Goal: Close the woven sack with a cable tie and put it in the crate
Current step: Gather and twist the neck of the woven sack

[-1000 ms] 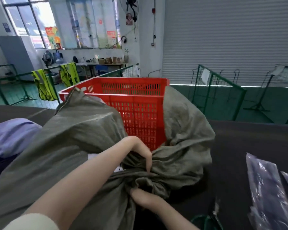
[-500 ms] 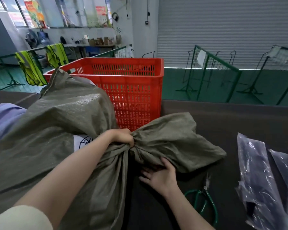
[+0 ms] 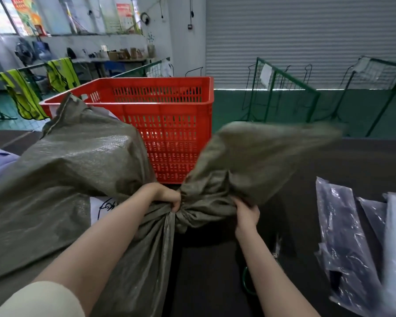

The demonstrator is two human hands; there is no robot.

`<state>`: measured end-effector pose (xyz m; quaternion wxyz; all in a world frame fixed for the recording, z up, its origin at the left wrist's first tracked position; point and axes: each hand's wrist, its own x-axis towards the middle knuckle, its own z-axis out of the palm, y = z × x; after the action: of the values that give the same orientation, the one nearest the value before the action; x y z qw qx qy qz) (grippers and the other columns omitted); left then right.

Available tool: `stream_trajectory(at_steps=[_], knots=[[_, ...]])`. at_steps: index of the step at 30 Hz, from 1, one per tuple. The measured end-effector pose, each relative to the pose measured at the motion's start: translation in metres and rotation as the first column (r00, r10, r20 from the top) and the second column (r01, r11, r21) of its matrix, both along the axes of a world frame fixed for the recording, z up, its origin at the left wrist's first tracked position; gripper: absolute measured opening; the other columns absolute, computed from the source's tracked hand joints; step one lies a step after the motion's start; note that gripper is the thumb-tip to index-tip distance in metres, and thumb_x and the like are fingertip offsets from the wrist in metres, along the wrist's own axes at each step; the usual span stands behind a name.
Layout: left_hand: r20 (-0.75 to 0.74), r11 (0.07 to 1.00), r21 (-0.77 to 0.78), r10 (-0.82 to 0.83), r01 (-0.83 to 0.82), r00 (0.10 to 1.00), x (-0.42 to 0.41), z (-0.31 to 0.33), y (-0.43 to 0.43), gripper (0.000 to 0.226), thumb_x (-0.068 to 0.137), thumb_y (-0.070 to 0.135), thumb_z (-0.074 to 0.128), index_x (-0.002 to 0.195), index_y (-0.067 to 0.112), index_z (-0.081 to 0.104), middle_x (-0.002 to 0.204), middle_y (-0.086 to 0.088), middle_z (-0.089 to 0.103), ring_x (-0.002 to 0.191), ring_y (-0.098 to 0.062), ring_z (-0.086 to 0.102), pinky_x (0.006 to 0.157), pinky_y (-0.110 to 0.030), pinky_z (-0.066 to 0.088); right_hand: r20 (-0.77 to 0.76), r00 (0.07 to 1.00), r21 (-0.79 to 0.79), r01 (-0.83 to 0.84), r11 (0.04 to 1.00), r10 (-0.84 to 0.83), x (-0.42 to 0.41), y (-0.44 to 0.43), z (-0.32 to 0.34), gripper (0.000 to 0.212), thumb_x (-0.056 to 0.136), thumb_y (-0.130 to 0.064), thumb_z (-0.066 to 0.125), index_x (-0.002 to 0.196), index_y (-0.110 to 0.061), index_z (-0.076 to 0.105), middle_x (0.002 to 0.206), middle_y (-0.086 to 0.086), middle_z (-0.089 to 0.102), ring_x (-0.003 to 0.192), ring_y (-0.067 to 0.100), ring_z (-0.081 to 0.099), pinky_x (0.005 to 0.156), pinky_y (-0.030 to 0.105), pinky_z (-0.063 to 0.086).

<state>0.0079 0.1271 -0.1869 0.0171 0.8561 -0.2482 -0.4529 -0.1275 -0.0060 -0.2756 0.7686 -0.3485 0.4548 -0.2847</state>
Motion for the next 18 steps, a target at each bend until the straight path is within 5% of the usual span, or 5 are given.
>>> stream_trajectory(at_steps=[3, 7, 11, 14, 18], knots=[[-0.002, 0.951, 0.285, -0.123, 0.119, 0.992, -0.01, -0.012, -0.018, 0.011, 0.082, 0.011, 0.047, 0.087, 0.004, 0.053, 0.084, -0.016, 0.054, 0.066, -0.025, 0.051, 0.069, -0.027, 0.043, -0.29, 0.956, 0.119, -0.003, 0.993, 0.038, -0.013, -0.005, -0.037, 0.061, 0.07, -0.013, 0.075, 0.124, -0.002, 0.051, 0.125, 0.019, 0.058, 0.106, 0.033, 0.058, 0.081, 0.036, 0.052], [0.001, 0.891, 0.386, -0.259, 0.239, 0.966, -0.02, -0.02, -0.028, 0.039, 0.085, 0.006, 0.043, 0.122, -0.004, 0.044, 0.088, -0.017, 0.053, 0.073, -0.029, 0.051, 0.068, -0.028, 0.04, -0.316, 0.939, 0.078, -0.117, 0.99, 0.136, -0.012, -0.013, -0.039, 0.059, 0.07, -0.018, 0.075, 0.12, -0.001, 0.05, 0.118, 0.019, 0.06, 0.092, 0.03, 0.059, 0.05, 0.025, 0.043], [0.082, 0.938, 0.31, -0.187, 0.154, 0.979, -0.01, -0.029, -0.025, 0.099, 0.072, 0.018, 0.061, 0.147, 0.002, -0.003, 0.155, -0.02, 0.016, 0.126, -0.028, 0.038, 0.094, -0.029, 0.038, -0.34, 0.92, 0.103, -0.168, 0.98, 0.194, -0.02, -0.016, -0.037, 0.055, 0.074, -0.018, 0.072, 0.121, -0.004, 0.049, 0.113, 0.017, 0.059, 0.084, 0.027, 0.057, 0.048, 0.026, 0.041], [0.053, 0.978, 0.132, -0.167, 0.159, 0.985, -0.008, -0.015, -0.028, 0.14, 0.056, 0.029, 0.076, 0.137, 0.017, -0.037, 0.158, -0.011, -0.006, 0.142, -0.029, 0.017, 0.113, -0.032, 0.029, -0.356, 0.91, 0.118, -0.181, 0.976, 0.212, -0.024, -0.017, -0.037, 0.055, 0.074, -0.022, 0.072, 0.121, -0.005, 0.048, 0.122, 0.018, 0.056, 0.091, 0.027, 0.053, 0.054, 0.029, 0.043], [0.288, 0.953, -0.012, -0.286, 0.302, 0.914, -0.034, 0.003, -0.046, 0.137, 0.061, 0.055, 0.075, 0.137, 0.03, -0.036, 0.155, -0.012, -0.023, 0.145, -0.034, -0.012, 0.119, -0.048, 0.005, -0.356, 0.924, 0.111, -0.105, 0.988, 0.138, -0.027, -0.022, -0.03, 0.081, 0.073, -0.029, 0.072, 0.137, -0.008, 0.028, 0.137, 0.015, 0.044, 0.114, 0.031, 0.049, 0.079, 0.041, 0.047]])
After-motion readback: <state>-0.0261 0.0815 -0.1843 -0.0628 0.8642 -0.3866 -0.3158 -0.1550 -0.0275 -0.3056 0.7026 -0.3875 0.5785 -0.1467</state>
